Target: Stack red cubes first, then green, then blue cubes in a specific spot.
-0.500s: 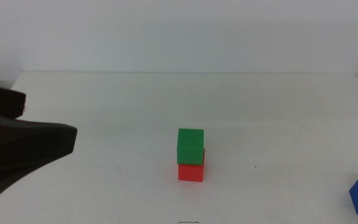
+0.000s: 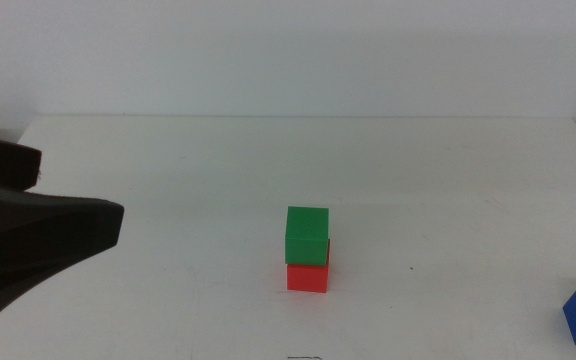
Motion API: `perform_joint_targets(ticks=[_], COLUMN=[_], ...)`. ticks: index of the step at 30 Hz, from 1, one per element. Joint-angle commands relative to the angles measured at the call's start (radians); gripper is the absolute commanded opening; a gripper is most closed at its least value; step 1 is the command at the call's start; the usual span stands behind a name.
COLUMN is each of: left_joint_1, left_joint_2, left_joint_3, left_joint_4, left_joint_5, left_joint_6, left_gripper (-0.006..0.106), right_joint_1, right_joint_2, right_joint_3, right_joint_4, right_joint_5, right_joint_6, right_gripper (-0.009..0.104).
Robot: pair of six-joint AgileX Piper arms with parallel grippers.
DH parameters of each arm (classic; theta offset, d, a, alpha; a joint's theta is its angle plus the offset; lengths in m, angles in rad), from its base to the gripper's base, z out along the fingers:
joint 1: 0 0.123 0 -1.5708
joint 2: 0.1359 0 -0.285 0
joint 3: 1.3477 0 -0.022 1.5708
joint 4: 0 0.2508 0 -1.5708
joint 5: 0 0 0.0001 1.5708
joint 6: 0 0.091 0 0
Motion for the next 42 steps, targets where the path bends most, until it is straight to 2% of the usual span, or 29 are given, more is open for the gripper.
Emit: perform_joint_targets(ticks=[1,7,11,22,26,35,38,42], left_joint_1=[-0.002,-0.002,-0.002,-0.002,-0.002,-0.002,-0.002,-0.002], left_joint_2=[0.001,0.001,0.001,0.001,0.001,0.001,0.001,0.001], left_joint_3=[-0.022,-0.022,-0.022,-0.022,-0.022,-0.022,-0.022,-0.022], left_joint_4=[-0.024,-0.024,-0.024,-0.024,-0.024,-0.024,-0.024,-0.024], left_joint_5=[-0.068,-0.068,-0.068,-0.068,-0.068,-0.068,-0.068,-0.068], left_joint_6=[-0.003,-0.003,-0.003,-0.003,-0.003,-0.003,-0.003,-0.003], left_gripper=[0.094,0.094,0.094,0.094,0.094,0.094,0.094,0.094], right_joint_1=[-0.006,-0.006,-0.006,-0.006,-0.006,-0.006,-0.006,-0.008], right_joint_2=[0.016,0.324,0.504,0.914,1.024,1.143,1.189,1.301], right_joint_3=[-0.082,-0.417,-0.644,-1.003,-1.071,-1.069,-1.071,-1.071], right_joint_4=[0.047,0.089,0.077,0.054,0.055,0.058,0.067,0.04], right_joint_5=[-0.052,0.211,0.365,0.837,0.867,0.864,0.906,0.997], right_joint_6=[0.043,0.055,0.029,0.075,0.075,0.075,0.073,0.055], right_gripper=[0.082,0.082,0.082,0.082,0.082,0.082,0.082,0.082])
